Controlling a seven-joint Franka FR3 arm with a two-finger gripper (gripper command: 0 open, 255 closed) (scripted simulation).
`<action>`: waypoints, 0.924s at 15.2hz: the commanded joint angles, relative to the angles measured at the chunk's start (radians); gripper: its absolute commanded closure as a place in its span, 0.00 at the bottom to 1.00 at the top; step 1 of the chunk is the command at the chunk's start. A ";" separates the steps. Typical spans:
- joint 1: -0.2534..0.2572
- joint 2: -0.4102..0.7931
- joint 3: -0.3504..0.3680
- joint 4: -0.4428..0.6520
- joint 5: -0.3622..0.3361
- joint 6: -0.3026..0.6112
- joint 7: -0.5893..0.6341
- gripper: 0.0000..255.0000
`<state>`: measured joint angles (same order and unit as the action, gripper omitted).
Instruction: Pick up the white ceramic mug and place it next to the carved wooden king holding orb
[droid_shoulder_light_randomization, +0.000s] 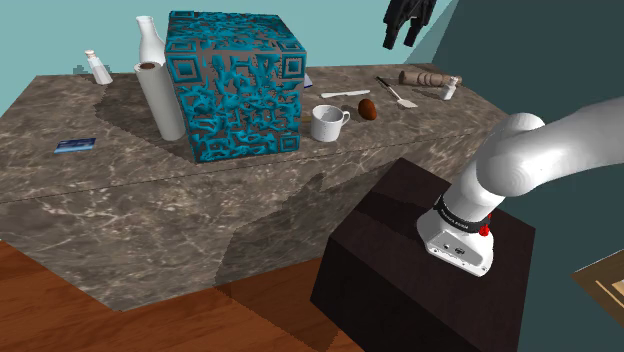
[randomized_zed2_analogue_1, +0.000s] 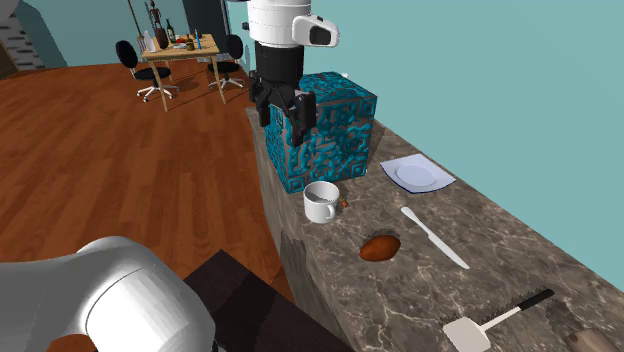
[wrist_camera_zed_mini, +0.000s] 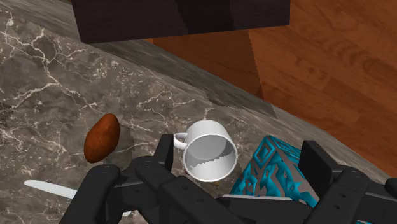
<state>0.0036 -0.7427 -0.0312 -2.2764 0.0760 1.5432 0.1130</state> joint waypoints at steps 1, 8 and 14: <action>0.000 0.000 0.000 0.000 0.000 0.000 0.000 0.00; 0.007 0.151 0.065 -0.082 -0.005 0.222 0.054 0.00; 0.007 0.328 0.116 -0.098 -0.026 0.405 0.110 0.00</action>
<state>0.0131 -0.4539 0.0803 -2.3789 0.0573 1.9135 0.2179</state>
